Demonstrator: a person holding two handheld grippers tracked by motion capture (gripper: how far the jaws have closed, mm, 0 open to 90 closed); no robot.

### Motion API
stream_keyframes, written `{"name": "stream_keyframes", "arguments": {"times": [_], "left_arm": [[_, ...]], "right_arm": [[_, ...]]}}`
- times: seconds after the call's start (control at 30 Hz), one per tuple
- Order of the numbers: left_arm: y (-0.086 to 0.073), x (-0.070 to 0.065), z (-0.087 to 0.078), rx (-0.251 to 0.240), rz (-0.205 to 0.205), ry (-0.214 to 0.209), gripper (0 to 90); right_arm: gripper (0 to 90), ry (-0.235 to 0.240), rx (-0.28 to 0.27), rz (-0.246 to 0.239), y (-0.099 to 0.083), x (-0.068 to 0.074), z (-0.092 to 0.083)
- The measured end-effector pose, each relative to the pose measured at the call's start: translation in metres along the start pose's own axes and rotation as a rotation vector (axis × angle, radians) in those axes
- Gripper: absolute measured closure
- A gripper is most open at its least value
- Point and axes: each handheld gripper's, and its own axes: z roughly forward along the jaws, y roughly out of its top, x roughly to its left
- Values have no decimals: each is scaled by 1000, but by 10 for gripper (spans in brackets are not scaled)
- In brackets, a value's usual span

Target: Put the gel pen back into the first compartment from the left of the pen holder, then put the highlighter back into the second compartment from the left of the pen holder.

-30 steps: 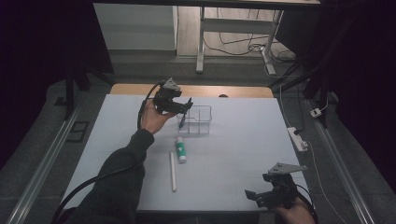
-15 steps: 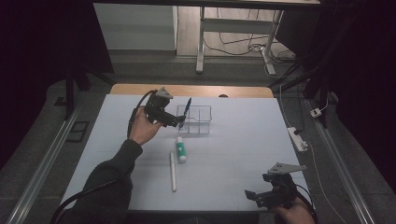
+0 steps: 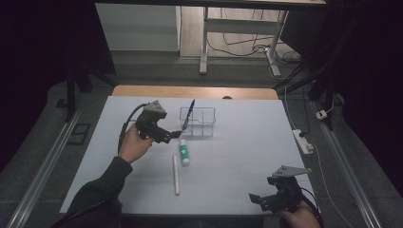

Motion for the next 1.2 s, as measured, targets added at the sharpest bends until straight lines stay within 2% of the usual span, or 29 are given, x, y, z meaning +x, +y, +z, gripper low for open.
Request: {"name": "stream_keyframes", "arguments": {"times": [0.07,0.23,0.4,0.53,0.73,0.87,1.2], "left_arm": [[-7,-3,-5,-9,-5,5,0],[-23,-8,-18,-36,-38,-37,0],[-35,-15,-28,-13,-42,-57,0],[-44,-19,-35,-21,-63,-73,0],[-55,-31,-39,-23,-67,-62,0],[-60,-38,-39,3,-88,-68,0],[-75,-57,-42,25,-146,-54,1]], "right_arm": [[21,0,0,0,0,0,0],[21,-1,0,-4,0,0,0],[21,0,-1,-5,0,1,0],[21,0,-3,-6,0,1,-1],[21,0,-4,-11,0,1,-1],[21,0,-8,-10,-1,1,-1],[21,-1,-9,-16,0,2,-1]]}}
